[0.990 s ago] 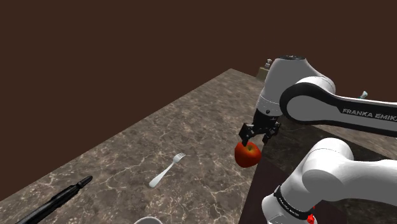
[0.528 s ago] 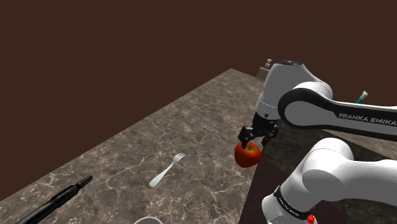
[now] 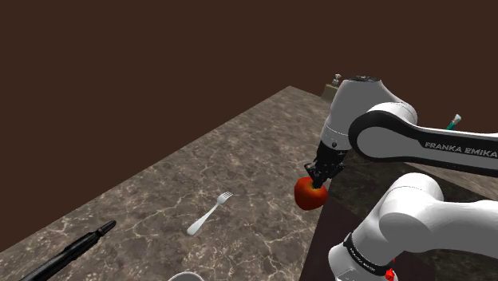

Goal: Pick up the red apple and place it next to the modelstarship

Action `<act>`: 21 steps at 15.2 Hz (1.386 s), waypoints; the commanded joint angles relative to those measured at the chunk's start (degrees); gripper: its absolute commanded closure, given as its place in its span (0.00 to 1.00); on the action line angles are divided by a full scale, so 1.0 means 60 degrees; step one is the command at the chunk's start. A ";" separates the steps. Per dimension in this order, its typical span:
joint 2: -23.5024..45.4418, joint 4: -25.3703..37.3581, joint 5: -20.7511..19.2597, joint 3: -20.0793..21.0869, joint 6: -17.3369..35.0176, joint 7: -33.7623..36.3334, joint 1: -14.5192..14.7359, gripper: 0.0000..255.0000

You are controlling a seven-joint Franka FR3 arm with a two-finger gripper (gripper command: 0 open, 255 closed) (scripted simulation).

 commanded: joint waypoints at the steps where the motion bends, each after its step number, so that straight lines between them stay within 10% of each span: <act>1: 0.0000 -0.0001 0.0000 0.0000 0.0000 0.0000 0.0000 1.00; 21: 0.0035 0.2190 -0.0327 -0.0307 -0.2144 -0.0086 -0.0204 1.00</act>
